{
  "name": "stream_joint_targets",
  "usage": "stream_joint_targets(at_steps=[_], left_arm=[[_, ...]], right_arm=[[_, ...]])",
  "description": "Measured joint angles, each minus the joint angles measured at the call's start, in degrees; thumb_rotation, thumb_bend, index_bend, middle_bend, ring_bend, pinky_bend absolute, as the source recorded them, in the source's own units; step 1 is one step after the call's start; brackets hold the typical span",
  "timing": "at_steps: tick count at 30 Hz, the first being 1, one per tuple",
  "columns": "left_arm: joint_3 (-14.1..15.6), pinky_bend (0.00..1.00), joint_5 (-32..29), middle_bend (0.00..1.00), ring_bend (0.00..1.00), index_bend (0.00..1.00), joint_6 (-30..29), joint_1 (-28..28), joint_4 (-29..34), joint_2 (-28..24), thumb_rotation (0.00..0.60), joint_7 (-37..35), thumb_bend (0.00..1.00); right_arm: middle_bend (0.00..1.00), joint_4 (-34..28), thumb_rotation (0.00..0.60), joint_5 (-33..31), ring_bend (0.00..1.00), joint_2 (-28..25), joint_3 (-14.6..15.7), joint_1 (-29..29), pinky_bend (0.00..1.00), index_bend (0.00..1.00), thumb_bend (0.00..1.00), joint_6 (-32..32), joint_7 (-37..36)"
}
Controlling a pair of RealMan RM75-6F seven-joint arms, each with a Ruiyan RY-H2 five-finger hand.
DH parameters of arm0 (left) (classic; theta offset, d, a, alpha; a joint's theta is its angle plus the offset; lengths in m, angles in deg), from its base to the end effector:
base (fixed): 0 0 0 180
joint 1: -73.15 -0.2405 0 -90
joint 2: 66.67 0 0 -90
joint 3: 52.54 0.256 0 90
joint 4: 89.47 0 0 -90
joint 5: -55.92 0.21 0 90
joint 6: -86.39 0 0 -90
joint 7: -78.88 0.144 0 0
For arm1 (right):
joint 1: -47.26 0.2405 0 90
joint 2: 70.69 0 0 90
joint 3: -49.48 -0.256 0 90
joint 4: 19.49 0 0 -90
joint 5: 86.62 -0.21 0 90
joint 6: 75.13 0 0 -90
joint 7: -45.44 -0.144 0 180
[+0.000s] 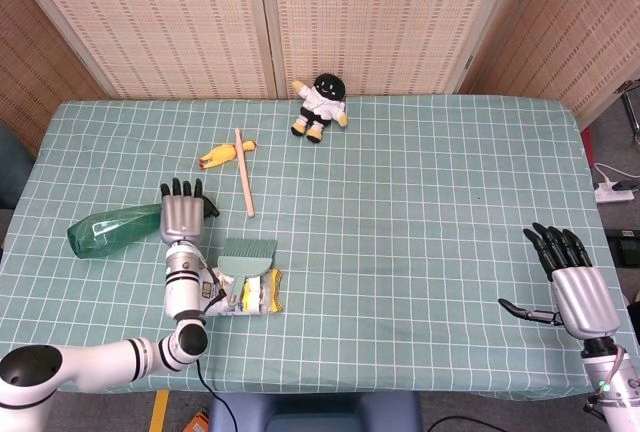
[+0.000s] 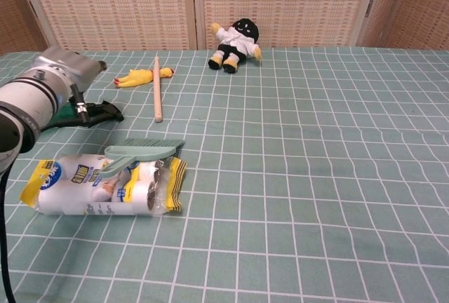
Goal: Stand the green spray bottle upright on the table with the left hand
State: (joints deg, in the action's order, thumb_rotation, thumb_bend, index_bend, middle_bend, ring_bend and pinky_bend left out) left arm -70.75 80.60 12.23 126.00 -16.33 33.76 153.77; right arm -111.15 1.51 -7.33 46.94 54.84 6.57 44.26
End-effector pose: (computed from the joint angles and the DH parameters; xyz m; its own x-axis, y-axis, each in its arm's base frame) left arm -0.1534 0.3980 -0.0118 0.8412 0.2429 0.4830 0.4790 0.0795 -0.8742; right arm -0.3046 -0.1944 0.1539 0.4070 -0.0464 0.9123 -0.9114 -0.0876 0.4021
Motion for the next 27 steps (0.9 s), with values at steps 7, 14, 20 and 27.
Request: stream_joint_targets(at_steps=[7,14,20,27], left_arm=[[0.0,0.17,-1.2,0.16,0.08,0.0,2.8,0.8,-4.5,0.1,0.6,0.1,0.2],[-1.0,0.17,-3.2,0.18,0.09,0.0,5.5,0.9,-9.4,0.6,0.6,-1.2,0.2],[-2.2,0.17,-4.8,0.21,0.11,0.02,6.9,0.8,-11.2,0.9,0.6,-2.3,0.21],[-4.2,0.16,-7.6,0.21,0.11,0.02,7.8,1.2,-13.4,1.7,0.6,-3.1,0.21]], right_arm=[[0.01,0.3,0.36,0.2,0.0,0.0,0.1,0.0,0.0,0.03,0.0,0.1,-0.3],[0.01,0.5,0.361,0.3,0.0,0.3,0.0,0.0,0.0,0.03,0.0,0.4,0.0],[0.01,0.6,0.359,0.2,0.0,0.4,0.0,0.0,0.0,0.03,0.0,0.4,0.4],[0.02,0.8,0.359,0.2,0.0,0.8,-0.1,-0.1,0.0,0.03,0.0,0.8,1.0]])
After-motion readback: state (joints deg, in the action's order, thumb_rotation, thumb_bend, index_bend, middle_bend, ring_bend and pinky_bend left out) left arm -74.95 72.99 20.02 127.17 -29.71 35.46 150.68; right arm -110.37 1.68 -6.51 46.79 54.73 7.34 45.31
